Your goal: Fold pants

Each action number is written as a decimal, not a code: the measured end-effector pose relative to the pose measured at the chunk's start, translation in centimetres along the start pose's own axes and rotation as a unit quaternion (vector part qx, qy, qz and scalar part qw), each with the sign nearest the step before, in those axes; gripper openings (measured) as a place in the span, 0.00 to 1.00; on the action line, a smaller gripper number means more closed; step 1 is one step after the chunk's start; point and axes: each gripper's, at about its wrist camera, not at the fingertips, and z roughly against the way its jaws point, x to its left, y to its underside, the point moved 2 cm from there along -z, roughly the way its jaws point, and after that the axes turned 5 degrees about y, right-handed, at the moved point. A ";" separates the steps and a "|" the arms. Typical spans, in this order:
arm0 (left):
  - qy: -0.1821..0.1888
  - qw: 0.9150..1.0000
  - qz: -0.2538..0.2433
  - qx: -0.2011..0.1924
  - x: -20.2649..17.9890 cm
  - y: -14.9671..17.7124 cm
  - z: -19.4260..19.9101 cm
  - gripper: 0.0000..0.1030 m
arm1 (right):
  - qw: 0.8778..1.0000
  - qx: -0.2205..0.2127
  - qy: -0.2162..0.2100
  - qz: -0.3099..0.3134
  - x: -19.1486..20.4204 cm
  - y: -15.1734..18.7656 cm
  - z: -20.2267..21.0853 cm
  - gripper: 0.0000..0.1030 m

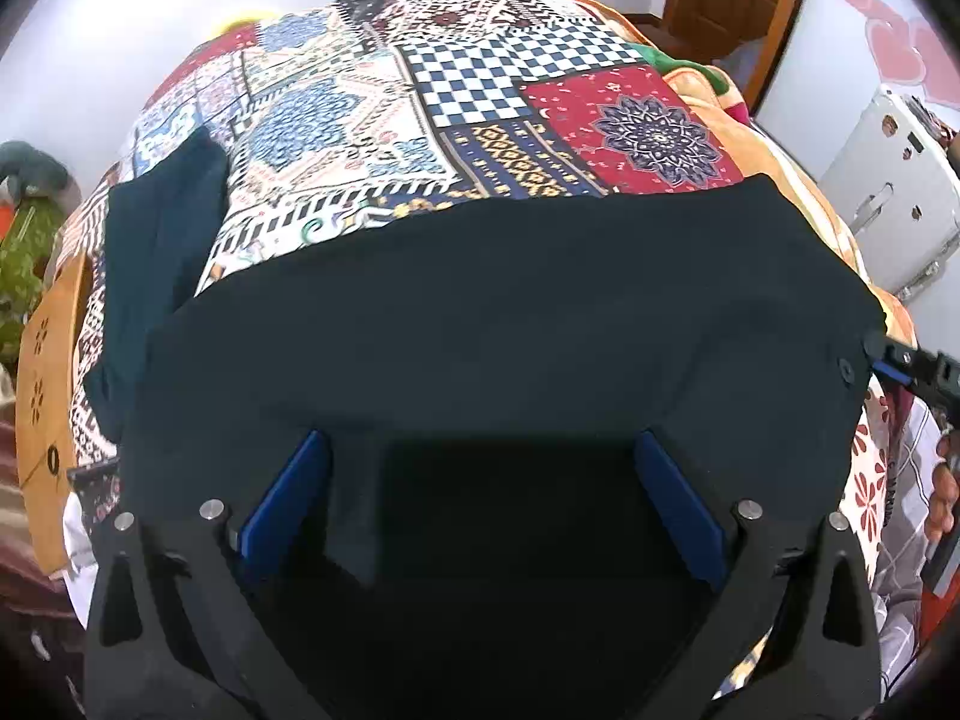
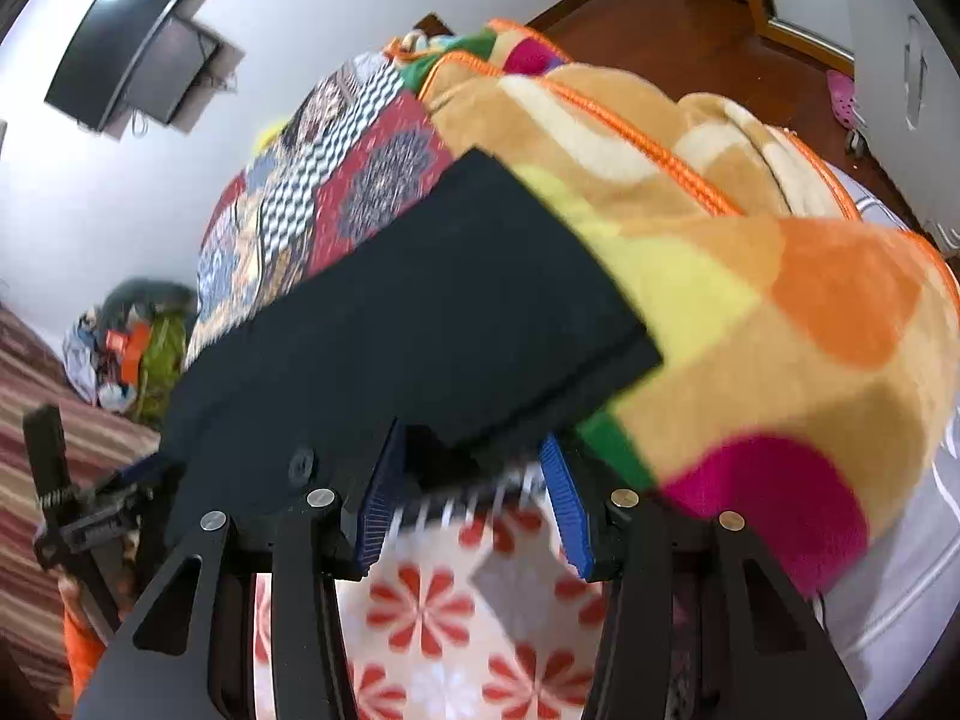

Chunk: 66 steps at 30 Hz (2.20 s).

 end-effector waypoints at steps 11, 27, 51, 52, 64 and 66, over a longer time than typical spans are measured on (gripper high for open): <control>0.015 1.000 -0.005 -0.013 -1.5 -1.6 -0.1 1.00 | 0.999 -0.041 0.016 -0.007 0.0 -4.0 -0.5 0.10; -0.009 0.989 0.044 -0.143 3.0 -0.7 10.5 1.00 | 0.976 -0.132 -0.075 0.155 13.6 -6.2 7.6 0.08; -0.028 0.960 0.229 -0.159 16.8 12.4 14.9 1.00 | 0.901 0.107 -0.127 0.401 32.0 9.8 -7.7 0.10; -0.031 0.960 0.233 -0.152 17.1 13.0 14.6 1.00 | 0.896 0.120 -0.118 0.410 31.9 10.8 -8.3 0.13; -0.027 0.965 0.210 -0.158 15.4 9.7 14.1 1.00 | 0.875 0.100 -0.135 0.455 32.3 9.7 -3.9 0.46; -0.023 0.966 0.198 -0.163 14.7 8.5 14.3 1.00 | 0.883 0.079 -0.135 0.442 31.9 8.2 -2.9 0.46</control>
